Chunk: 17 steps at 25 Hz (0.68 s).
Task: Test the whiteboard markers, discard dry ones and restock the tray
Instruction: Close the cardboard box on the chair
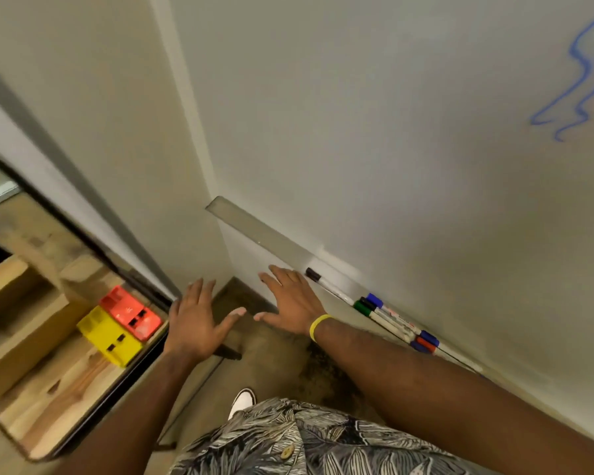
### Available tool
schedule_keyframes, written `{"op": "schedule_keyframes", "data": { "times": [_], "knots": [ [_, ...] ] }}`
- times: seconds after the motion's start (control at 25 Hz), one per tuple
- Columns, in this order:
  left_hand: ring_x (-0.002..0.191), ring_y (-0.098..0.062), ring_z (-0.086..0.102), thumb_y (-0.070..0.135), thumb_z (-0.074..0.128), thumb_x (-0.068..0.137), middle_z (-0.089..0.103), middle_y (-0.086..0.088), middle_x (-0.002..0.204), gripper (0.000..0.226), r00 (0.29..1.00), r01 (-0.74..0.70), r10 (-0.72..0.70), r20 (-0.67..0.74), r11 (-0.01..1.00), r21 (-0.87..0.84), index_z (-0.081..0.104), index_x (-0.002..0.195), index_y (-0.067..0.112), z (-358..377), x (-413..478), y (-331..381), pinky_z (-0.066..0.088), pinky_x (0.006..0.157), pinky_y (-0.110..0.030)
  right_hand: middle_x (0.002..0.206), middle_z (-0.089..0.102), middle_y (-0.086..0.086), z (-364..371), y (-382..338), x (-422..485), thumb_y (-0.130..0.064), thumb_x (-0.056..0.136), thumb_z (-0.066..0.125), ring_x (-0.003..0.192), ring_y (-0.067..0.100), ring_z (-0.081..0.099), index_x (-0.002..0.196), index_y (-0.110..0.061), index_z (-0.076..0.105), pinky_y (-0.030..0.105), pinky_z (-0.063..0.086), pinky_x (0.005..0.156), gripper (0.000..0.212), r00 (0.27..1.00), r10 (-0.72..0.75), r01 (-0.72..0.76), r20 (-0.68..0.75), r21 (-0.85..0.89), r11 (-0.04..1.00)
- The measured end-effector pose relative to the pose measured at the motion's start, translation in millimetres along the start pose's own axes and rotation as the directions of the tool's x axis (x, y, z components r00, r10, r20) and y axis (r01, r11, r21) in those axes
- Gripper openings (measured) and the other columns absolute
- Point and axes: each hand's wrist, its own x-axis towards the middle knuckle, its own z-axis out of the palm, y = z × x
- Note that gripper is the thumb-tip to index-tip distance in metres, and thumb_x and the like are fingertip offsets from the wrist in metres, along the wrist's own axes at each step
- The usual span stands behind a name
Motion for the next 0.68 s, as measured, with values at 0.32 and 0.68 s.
{"op": "schedule_keyframes", "data": {
  "times": [0.32, 0.68],
  "knots": [
    [0.151, -0.029, -0.009, 0.097, 0.011, 0.069, -0.003, -0.009, 0.164, 0.114, 0.943, 0.331, -0.314, -0.107, 0.916, 0.229, 0.017, 0.156, 0.023, 4.0, -93.5, -70.0, -0.002, 0.117, -0.060, 0.165, -0.004, 0.010, 26.9, -69.9, 14.2, -0.085, 0.079, 0.037, 0.152, 0.031, 0.001, 0.157, -0.028, 0.004, 0.055, -0.001, 0.121, 0.101, 0.969, -0.207, 0.220, 0.132, -0.099, 0.970],
    [0.151, -0.032, -0.004, 0.099, 0.011, 0.068, 0.004, -0.011, 0.164, 0.117, 0.824, 0.567, -0.549, -0.141, 0.799, 0.201, 0.022, 0.154, 0.020, -14.2, -152.7, -142.5, -0.002, 0.118, -0.061, 0.165, -0.011, 0.009, 55.1, -159.3, 35.6, -0.094, 0.064, 0.013, 0.152, 0.029, -0.008, 0.157, -0.029, -0.002, 0.058, -0.003, 0.120, 0.115, 0.927, -0.304, 0.342, 0.221, -0.161, 0.926]
  ]
}}
